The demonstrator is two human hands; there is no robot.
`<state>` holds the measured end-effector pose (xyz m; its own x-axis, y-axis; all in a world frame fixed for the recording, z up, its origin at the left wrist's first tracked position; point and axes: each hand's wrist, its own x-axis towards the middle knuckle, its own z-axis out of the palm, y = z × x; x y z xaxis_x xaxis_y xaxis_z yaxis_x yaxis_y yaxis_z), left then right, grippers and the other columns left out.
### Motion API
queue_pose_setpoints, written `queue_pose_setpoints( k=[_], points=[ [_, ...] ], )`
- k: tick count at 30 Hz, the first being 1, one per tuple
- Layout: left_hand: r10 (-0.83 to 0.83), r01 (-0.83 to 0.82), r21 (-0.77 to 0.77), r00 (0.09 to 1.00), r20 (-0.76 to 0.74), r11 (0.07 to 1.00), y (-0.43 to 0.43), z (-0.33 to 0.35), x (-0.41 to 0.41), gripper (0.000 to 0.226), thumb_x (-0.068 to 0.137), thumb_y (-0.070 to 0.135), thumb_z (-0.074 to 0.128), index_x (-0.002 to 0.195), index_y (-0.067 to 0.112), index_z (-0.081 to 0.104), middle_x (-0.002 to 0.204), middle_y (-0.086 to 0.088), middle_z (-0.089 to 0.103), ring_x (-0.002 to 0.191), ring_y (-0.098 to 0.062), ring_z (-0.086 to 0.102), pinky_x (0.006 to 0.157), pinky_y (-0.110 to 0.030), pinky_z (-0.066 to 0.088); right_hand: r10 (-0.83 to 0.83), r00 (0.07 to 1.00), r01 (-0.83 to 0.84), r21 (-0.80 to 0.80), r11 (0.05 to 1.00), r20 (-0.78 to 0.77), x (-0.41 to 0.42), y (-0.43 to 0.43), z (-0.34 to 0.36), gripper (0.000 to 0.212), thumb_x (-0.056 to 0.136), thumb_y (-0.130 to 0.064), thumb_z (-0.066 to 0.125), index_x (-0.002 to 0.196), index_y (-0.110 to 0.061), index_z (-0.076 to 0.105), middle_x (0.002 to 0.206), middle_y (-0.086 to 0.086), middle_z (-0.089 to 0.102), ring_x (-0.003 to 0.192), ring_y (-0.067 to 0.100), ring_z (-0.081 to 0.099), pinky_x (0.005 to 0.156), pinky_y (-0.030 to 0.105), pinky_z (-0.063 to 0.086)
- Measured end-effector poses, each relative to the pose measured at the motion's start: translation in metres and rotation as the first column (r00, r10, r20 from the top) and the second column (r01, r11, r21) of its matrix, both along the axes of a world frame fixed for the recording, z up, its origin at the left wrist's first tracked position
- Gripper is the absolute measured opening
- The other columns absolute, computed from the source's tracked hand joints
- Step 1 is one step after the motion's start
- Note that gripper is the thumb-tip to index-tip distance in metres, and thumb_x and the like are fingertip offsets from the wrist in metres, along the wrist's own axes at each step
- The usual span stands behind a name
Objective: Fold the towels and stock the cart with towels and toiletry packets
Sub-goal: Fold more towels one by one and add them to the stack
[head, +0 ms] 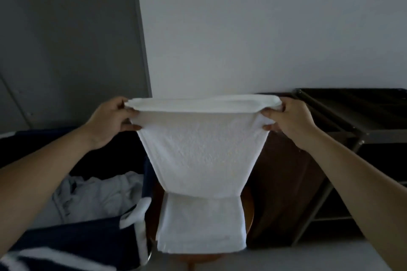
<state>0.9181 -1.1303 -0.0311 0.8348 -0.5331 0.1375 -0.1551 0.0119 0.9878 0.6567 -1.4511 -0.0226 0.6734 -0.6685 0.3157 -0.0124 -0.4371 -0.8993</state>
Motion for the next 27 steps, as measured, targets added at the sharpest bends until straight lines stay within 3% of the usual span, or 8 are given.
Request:
queue_pose_setpoints(
  k=[4, 7, 9, 12, 15, 18, 23, 27],
  points=[
    [-0.085, 0.117, 0.205, 0.984, -0.158, 0.972, 0.052, -0.061, -0.029, 0.020, 0.092, -0.001, 0.061, 0.111, -0.008, 0.060, 0.113, -0.023, 0.060, 0.103, -0.035, 0.063, 0.076, -0.039, 0.062, 0.049, 0.968, -0.033, 0.069, 0.997, -0.244, -0.042, 0.037, -0.058, 0.023, 0.085, -0.014, 0.077, 0.107, -0.014, 0.070, 0.099, 0.000, 0.071, 0.086, 0.020, 0.073, 0.071, 0.039, 0.063],
    [-0.147, 0.223, 0.272, 0.951, -0.272, 0.936, 0.076, -0.099, -0.048, 0.014, 0.088, -0.003, 0.064, 0.102, -0.004, 0.063, 0.104, -0.020, 0.063, 0.093, -0.029, 0.069, 0.080, -0.041, 0.061, 0.126, 0.927, -0.067, 0.175, 0.982, -0.352, -0.065, 0.052, -0.090, 0.018, 0.084, -0.012, 0.077, 0.098, -0.021, 0.070, 0.099, 0.003, 0.073, 0.090, 0.022, 0.073, 0.074, 0.043, 0.063],
    [-0.189, 0.296, 0.326, 0.928, -0.320, 0.898, 0.089, -0.115, -0.056, 0.010, 0.087, -0.005, 0.065, 0.096, -0.001, 0.064, 0.099, -0.019, 0.065, 0.089, -0.027, 0.070, 0.086, -0.042, 0.060, 0.199, 0.877, -0.113, 0.214, 0.970, -0.437, -0.077, 0.056, -0.105, 0.019, 0.084, -0.013, 0.078, 0.101, -0.020, 0.072, 0.100, 0.003, 0.075, 0.095, 0.023, 0.072, 0.080, 0.041, 0.062],
    [-0.297, 0.463, 0.432, 0.868, -0.398, 0.774, 0.104, -0.126, -0.060, 0.018, 0.086, -0.004, 0.066, 0.104, -0.006, 0.064, 0.108, -0.022, 0.067, 0.105, -0.034, 0.067, 0.097, -0.043, 0.055, 0.282, 0.767, -0.209, 0.191, 0.959, -0.576, -0.088, 0.058, -0.119, 0.024, 0.083, -0.019, 0.080, 0.106, -0.024, 0.074, 0.100, -0.008, 0.076, 0.100, 0.014, 0.069, 0.086, 0.030, 0.056],
    [-0.343, 0.552, 0.507, 0.825, -0.450, 0.662, 0.105, -0.130, -0.055, 0.023, 0.086, -0.003, 0.068, 0.109, -0.009, 0.063, 0.111, -0.025, 0.067, 0.110, -0.037, 0.065, 0.100, -0.045, 0.052, 0.355, 0.733, -0.261, 0.242, 0.934, -0.580, -0.088, 0.055, -0.127, 0.027, 0.082, -0.017, 0.081, 0.107, -0.021, 0.075, 0.102, -0.007, 0.076, 0.100, 0.013, 0.070, 0.090, 0.031, 0.055],
    [-0.337, 0.570, 0.507, 0.810, -0.480, 0.646, 0.085, -0.129, -0.037, 0.022, 0.086, -0.002, 0.067, 0.108, -0.007, 0.063, 0.106, -0.021, 0.070, 0.103, -0.033, 0.069, 0.094, -0.039, 0.055, 0.392, 0.755, -0.248, 0.325, 0.912, -0.525, -0.072, 0.037, -0.133, 0.029, 0.083, -0.015, 0.078, 0.111, -0.015, 0.073, 0.106, -0.001, 0.076, 0.101, 0.015, 0.072, 0.091, 0.032, 0.057],
    [-0.200, 0.432, 0.491, 0.868, -0.455, 0.757, 0.018, -0.138, 0.016, 0.009, 0.088, -0.002, 0.061, 0.096, 0.001, 0.062, 0.086, -0.013, 0.066, 0.081, -0.022, 0.066, 0.080, -0.036, 0.056, 0.391, 0.820, -0.176, 0.466, 0.867, -0.418, -0.015, -0.018, -0.155, 0.027, 0.088, -0.020, 0.072, 0.113, -0.011, 0.073, 0.107, 0.004, 0.076, 0.099, 0.021, 0.073, 0.079, 0.032, 0.060],
    [-0.042, 0.310, 0.531, 0.889, -0.456, 0.788, -0.050, -0.184, 0.070, 0.015, 0.091, 0.003, 0.062, 0.105, -0.001, 0.064, 0.108, -0.021, 0.067, 0.098, -0.034, 0.067, 0.077, -0.039, 0.058, 0.313, 0.861, -0.055, 0.539, 0.841, -0.401, 0.047, -0.069, -0.207, 0.025, 0.090, -0.022, 0.070, 0.110, -0.008, 0.072, 0.106, 0.008, 0.076, 0.095, 0.024, 0.074, 0.088, 0.041, 0.058]
  ],
)
